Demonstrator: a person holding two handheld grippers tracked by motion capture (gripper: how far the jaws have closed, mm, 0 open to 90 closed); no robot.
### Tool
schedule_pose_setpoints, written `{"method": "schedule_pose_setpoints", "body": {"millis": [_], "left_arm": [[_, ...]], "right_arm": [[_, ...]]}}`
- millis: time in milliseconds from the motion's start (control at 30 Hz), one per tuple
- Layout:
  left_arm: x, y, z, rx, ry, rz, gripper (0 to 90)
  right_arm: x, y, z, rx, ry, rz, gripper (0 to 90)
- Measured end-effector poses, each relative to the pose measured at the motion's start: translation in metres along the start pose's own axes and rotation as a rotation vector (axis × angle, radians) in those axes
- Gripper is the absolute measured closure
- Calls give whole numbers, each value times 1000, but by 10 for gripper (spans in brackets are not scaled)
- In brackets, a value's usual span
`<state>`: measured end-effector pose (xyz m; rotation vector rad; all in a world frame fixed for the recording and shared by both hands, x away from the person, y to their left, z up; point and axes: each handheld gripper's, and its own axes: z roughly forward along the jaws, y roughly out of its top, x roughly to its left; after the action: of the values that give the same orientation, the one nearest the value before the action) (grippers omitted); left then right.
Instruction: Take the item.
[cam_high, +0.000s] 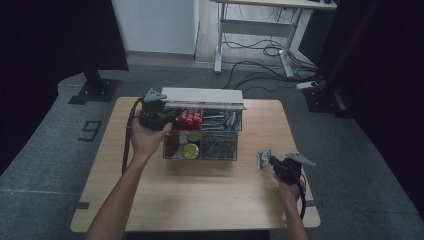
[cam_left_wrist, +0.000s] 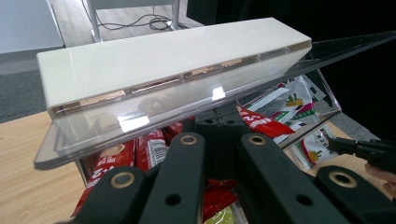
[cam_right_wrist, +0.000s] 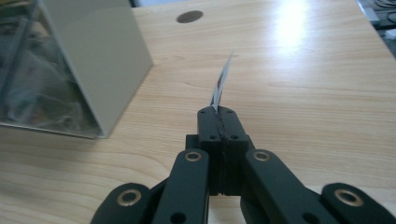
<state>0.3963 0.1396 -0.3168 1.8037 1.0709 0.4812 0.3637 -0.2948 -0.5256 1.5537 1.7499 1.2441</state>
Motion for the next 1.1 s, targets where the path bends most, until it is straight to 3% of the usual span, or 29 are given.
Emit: {"method": "schedule_pose_setpoints", "body": {"millis": [133,300,467,633,733,900,1000,1100], "left_arm": [[0,0,1,1,-1,0,900],[0,0,1,2,-1,1,900],[0,0,1,2,-1,1,900],[-1,-1,2,3,-3,0,900],[-1,-1,2,3,-4,-2,900],[0,-1,2,4,-6,-3,900],[0,-1,2,1,-9,-6,900],[0,-1,2,1,-10,-7,900]], "right_arm": [[-6,-3,1,6,-16,16,882],[-12,-8,5,41,-70,-5,875],[-15,-10,7,64,-83,-8,848],[-15,-13,10,89,-120,-37,751],[-15,-14,11,97,-165,-55,630],[-16,-11,4,74,-212,-42,496],[-15,-10,0,56,-210,-39,478],[-9,-6,-6,17,-175,-38,464]]}}
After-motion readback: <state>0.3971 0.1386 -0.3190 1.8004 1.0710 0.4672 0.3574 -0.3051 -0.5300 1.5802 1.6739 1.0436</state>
